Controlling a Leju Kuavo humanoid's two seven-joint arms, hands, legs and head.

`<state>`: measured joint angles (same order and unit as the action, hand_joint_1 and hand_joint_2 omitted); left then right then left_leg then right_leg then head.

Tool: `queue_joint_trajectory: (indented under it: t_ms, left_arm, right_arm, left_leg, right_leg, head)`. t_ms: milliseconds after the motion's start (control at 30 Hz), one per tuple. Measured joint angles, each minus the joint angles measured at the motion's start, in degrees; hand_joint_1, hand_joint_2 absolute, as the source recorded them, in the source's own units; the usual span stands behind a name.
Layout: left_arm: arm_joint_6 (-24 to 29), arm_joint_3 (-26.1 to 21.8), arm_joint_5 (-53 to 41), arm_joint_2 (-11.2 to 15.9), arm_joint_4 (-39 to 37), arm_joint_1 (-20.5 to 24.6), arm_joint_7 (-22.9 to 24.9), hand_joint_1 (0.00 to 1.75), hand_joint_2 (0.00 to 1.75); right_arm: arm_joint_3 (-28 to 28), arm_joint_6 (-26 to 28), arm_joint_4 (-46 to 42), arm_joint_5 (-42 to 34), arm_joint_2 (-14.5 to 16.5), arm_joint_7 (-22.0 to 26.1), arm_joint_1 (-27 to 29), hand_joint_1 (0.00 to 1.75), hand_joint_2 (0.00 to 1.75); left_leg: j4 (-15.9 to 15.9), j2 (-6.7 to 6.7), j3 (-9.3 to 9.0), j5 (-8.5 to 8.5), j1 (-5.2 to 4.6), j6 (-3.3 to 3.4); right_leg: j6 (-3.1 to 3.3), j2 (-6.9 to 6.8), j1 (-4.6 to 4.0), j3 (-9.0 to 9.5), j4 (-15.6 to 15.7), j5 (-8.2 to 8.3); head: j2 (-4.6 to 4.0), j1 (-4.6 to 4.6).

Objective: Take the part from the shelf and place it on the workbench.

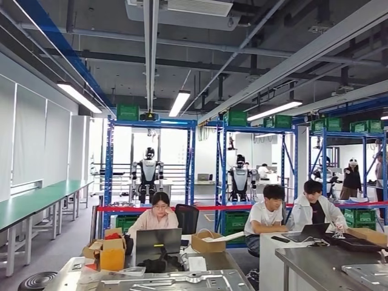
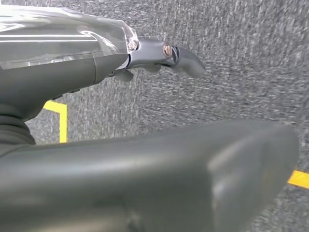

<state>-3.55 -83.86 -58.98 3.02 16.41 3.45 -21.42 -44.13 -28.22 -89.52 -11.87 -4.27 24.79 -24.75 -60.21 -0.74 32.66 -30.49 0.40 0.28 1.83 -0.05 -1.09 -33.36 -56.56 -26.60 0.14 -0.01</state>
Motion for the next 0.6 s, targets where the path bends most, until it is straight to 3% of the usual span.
queue_joint_trajectory:
  t_ms: [33, 100, 133, 167, 200, 267, 300, 367, 467, 500, 533, 600]
  left_arm:
    - [0.01, 0.00, 0.00, 0.05, 0.00, 0.04, -0.01, 0.00, 1.75]
    - [0.03, -0.01, 0.01, 0.18, 0.00, -0.04, -0.01, 0.00, 1.75]
    - [0.02, -0.01, 0.00, 0.22, 0.00, -0.16, -0.01, 0.00, 1.75]
    - [0.01, -0.01, 0.00, 0.24, 0.00, -0.28, 0.00, 0.00, 1.75]
    - [-0.01, -0.01, 0.00, 0.26, 0.00, -0.37, 0.00, 0.00, 1.75]
    - [-0.01, -0.01, 0.01, 0.30, -0.01, -0.33, -0.01, 0.00, 1.75]
    - [-0.02, -0.01, 0.01, 0.31, -0.01, -0.24, -0.02, 0.00, 1.75]
    - [-0.04, -0.01, 0.01, 0.27, -0.02, -0.13, -0.02, 0.00, 1.75]
    - [-0.03, -0.01, 0.01, 0.33, -0.02, -0.28, -0.08, 0.00, 1.75]
    - [-0.01, -0.01, 0.02, 0.39, -0.02, -0.32, -0.13, 0.00, 1.75]
    - [0.01, -0.01, 0.02, 0.46, -0.02, -0.32, -0.19, 0.00, 1.75]
    - [0.03, -0.01, 0.02, 0.55, -0.02, -0.27, -0.25, 0.00, 1.75]
  right_arm:
    - [0.01, 0.00, -0.03, -0.02, 0.08, 0.02, -0.02, 1.75, 1.75]
    - [-0.01, 0.00, 0.02, -0.06, 0.18, 0.03, 0.04, 1.75, 1.75]
    - [-0.01, 0.00, 0.07, -0.06, 0.19, 0.03, 0.19, 1.75, 1.75]
    - [-0.02, 0.00, 0.10, -0.07, 0.20, 0.02, 0.36, 1.75, 1.75]
    - [-0.02, 0.00, 0.12, -0.07, 0.21, 0.02, 0.49, 1.75, 1.75]
    - [-0.02, -0.01, 0.11, -0.09, 0.25, 0.02, 0.60, 1.75, 1.75]
    - [-0.02, -0.01, 0.10, -0.10, 0.27, 0.02, 0.59, 1.75, 1.75]
    - [0.00, -0.03, 0.09, -0.12, 0.30, 0.01, 0.57, 1.75, 1.75]
    - [0.03, -0.07, 0.05, -0.14, 0.32, 0.04, 0.58, 1.75, 1.75]
    - [0.04, -0.08, 0.02, -0.14, 0.32, 0.07, 0.54, 1.75, 1.75]
    - [0.05, -0.08, -0.01, -0.14, 0.32, 0.08, 0.50, 1.75, 1.75]
    - [0.07, -0.09, -0.03, -0.15, 0.31, 0.11, 0.54, 1.75, 1.75]
  left_leg:
    - [-2.31, 0.05, 1.08, -1.11, 0.09, -0.25]
    - [-9.41, 0.10, 5.13, -3.66, 0.42, -0.81]
    - [-12.19, 0.12, 6.99, -4.14, 0.67, -1.12]
    - [-13.17, 0.15, 8.02, -3.58, 0.93, -1.42]
    - [-11.89, 0.19, 7.92, -1.89, 1.21, -1.75]
    - [-5.17, 0.37, 5.32, 2.50, 1.72, -2.54]
    - [-2.19, 0.46, 4.05, 3.66, 1.85, -2.57]
    - [0.02, 0.54, 3.10, 3.56, 1.67, -1.88]
    - [0.16, 0.48, 2.61, 2.95, 1.36, -0.25]
    - [0.22, 0.46, 2.22, 2.76, 1.32, 0.15]
    - [0.28, 0.44, 1.86, 2.53, 1.24, 0.51]
    - [0.29, 0.42, 1.37, 2.04, 0.86, 1.10]
  right_leg:
    - [-0.03, -0.11, 0.22, 0.56, 0.48, 0.00]
    - [0.02, -0.21, 0.37, 1.20, 0.63, -0.41]
    - [-0.06, -0.23, 0.48, 1.49, 0.60, -0.71]
    - [-0.24, -0.21, 0.61, 1.84, 0.56, -1.04]
    - [-0.51, -0.17, 0.80, 2.27, 0.47, -1.44]
    - [-1.34, -0.10, 1.08, 3.15, 0.07, -2.49]
    - [-1.80, -0.06, 1.11, 3.34, -0.32, -3.03]
    - [-2.52, 0.03, 1.04, 3.36, -0.82, -3.71]
    - [-3.10, 0.04, 1.29, 3.38, -1.56, -4.18]
    - [-3.26, 0.04, 1.37, 2.72, -3.18, -4.83]
    - [-3.37, 0.03, 1.42, 1.32, -5.97, -5.90]
    - [-3.30, 0.04, 1.39, -3.50, -14.00, -8.74]
  head:
    - [-0.01, 0.00]
    - [-0.01, 0.01]
    - [-0.01, 0.01]
    - [-0.01, 0.01]
    - [-0.01, 0.01]
    - [-0.01, 0.01]
    - [-0.01, -0.01]
    - [-0.01, -0.05]
    - [-0.01, -0.06]
    - [-0.01, -0.06]
    - [0.00, -0.06]
    - [-0.01, -0.06]
